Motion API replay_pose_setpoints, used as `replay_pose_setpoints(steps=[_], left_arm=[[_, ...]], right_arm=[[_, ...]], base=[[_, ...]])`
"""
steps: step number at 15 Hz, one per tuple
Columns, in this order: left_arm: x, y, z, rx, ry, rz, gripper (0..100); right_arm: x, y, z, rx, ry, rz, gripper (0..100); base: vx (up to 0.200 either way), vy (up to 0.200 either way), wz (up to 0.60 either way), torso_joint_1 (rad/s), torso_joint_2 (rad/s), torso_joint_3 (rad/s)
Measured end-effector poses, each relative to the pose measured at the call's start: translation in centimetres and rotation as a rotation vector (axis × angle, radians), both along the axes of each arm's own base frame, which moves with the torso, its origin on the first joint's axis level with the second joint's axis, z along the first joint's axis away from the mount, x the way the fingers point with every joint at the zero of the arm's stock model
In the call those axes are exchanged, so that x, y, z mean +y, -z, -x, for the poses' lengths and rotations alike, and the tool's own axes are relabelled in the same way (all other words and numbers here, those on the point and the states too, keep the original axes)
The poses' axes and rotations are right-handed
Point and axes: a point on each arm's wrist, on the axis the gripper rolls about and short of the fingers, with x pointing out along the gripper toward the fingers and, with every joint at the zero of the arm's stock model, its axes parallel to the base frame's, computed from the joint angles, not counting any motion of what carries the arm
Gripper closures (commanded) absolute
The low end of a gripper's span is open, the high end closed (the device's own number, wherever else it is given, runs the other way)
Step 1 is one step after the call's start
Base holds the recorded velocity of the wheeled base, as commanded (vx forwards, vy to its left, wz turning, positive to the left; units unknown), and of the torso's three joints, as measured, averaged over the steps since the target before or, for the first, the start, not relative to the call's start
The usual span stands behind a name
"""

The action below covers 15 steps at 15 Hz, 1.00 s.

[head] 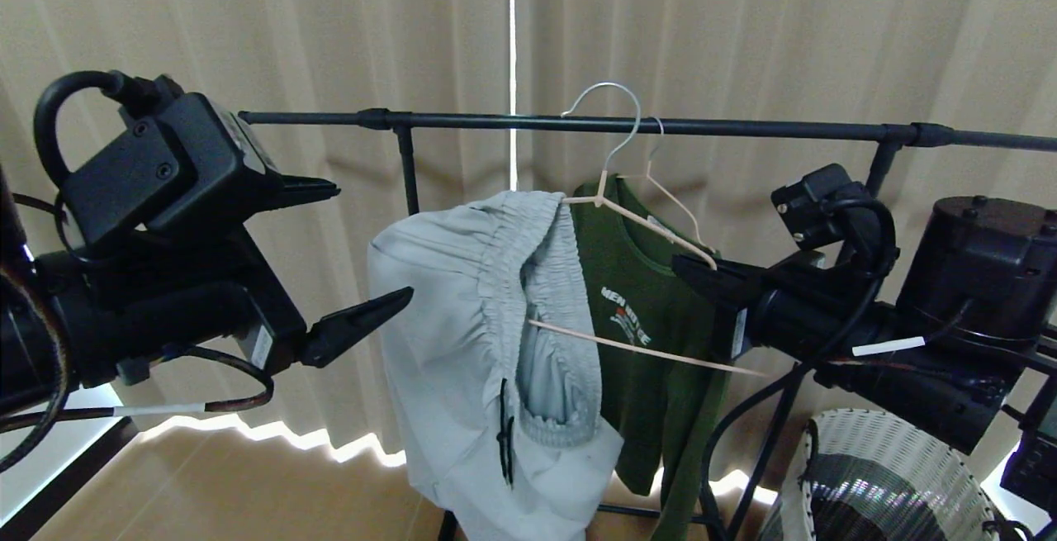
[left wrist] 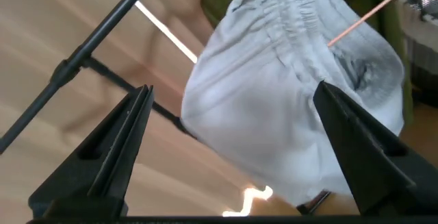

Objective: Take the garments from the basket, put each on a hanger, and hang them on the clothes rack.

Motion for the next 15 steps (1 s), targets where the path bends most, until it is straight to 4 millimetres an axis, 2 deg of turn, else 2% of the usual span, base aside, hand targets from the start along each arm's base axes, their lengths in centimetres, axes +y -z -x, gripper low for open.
replay_pose_setpoints(steps=[5, 9, 15], left_arm=[[-1.0, -0.6, -1.5, -0.004, 0.02, 0.003, 0], [-1.7, -0.2, -2.7, 0.017, 0.035, -0.008, 0], [-1.9, 0.1, -3.1, 0.028, 0.035, -0.015, 0]], right_arm=[[1.0, -0.4, 0.9, -0.01, -0.083, -0.01, 100], [1.4, -0.3, 1.6, -0.069, -0.161, -0.025, 100], [1.5, 0.3, 2.2, -0.093, -0.237, -0.02, 100]], base=[[0.0, 0.0, 0.0, 0.0, 0.0, 0.0], [0.0, 0.0, 0.0, 0.0, 0.0, 0.0], [0.0, 0.0, 0.0, 0.0, 0.0, 0.0]])
